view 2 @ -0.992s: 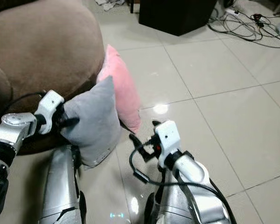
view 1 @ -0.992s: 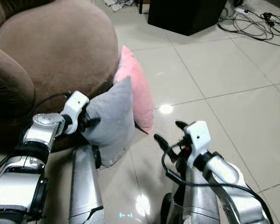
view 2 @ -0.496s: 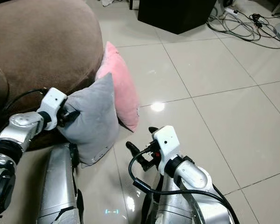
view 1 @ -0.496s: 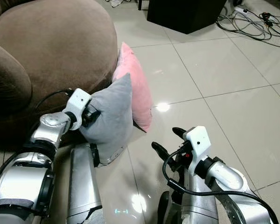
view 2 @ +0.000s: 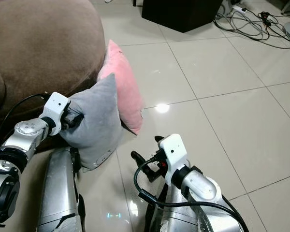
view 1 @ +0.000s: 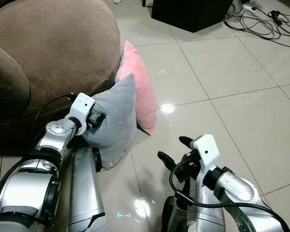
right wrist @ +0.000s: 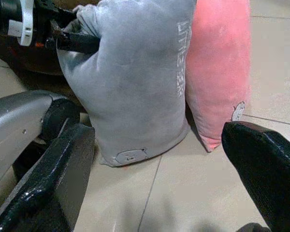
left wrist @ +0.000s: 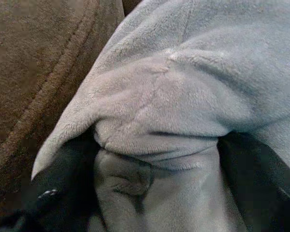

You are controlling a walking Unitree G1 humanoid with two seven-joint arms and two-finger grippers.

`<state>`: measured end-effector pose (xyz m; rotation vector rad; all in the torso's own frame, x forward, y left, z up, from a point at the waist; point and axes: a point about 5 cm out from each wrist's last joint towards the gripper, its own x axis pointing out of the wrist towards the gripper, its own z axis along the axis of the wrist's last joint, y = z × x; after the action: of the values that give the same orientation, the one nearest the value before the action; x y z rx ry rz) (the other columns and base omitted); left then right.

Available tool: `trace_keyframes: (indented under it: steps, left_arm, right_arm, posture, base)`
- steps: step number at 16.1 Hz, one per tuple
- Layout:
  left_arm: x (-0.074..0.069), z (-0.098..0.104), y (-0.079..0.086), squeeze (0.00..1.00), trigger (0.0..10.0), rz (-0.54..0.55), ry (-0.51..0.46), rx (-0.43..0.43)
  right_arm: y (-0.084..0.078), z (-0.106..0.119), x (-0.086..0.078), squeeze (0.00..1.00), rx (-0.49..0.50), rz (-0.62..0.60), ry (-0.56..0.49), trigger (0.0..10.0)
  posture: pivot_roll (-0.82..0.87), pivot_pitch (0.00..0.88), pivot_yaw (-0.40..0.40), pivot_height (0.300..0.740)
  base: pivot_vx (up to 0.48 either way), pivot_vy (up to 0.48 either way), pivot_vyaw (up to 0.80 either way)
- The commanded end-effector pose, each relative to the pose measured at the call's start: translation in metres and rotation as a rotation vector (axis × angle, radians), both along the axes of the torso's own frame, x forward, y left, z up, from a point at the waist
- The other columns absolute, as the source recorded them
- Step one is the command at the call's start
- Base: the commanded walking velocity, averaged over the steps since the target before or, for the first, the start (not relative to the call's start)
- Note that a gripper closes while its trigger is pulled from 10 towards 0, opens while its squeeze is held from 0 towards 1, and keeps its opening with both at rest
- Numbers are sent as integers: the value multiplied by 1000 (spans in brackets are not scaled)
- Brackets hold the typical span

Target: Move the pillow to the sofa from floor

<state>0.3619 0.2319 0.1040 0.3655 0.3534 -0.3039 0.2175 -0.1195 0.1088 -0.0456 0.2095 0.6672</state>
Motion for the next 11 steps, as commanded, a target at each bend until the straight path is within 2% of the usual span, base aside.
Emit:
trace_keyframes:
  steps: [1, 3, 4, 5, 8, 10, 11]
  left_arm:
    - [-1, -5, -3, 1000, 10000, 20, 4, -28]
    - [-2, -7, -4, 1000, 10000, 15, 13, 4]
    - [-2, -8, -4, 0, 10000, 10, 14, 4]
    - [-3, -8, -3, 1000, 10000, 17, 13, -6]
    - [-4, -8, 4, 1000, 10000, 30, 21, 3]
    - [-7, -12, 5, 1000, 10000, 8, 56, 39]
    - [-8, -15, 4, 188, 10000, -6, 75, 59]
  right_arm:
    - [-2, 1, -4, 0, -4, -3, 9, 10000]
    - [-1, 0, -5, 0, -6, -3, 14, 10000]
    - [-1, 0, -5, 0, -6, -3, 15, 10000]
    - [-1, 0, -7, 0, -6, -3, 18, 10000]
    - [-3, -1, -9, 0, -9, -5, 24, 10000]
    - [-3, -2, -9, 0, -12, -8, 28, 10000]
    - [-3, -2, -9, 0, -12, -8, 28, 10000]
  posture:
    - [17, 241, -145, 435]
    - [17, 245, -145, 435]
    - [17, 246, -145, 435]
    - [16, 249, -146, 435]
    - [13, 250, -145, 435]
    - [13, 251, -146, 435]
    - [13, 252, -147, 435]
  base:
    - [0, 0, 0]
    - [0, 0, 0]
    - [0, 0, 0]
    - [0, 0, 0]
    - [0, 0, 0]
    - [0, 0, 0]
    - [0, 0, 0]
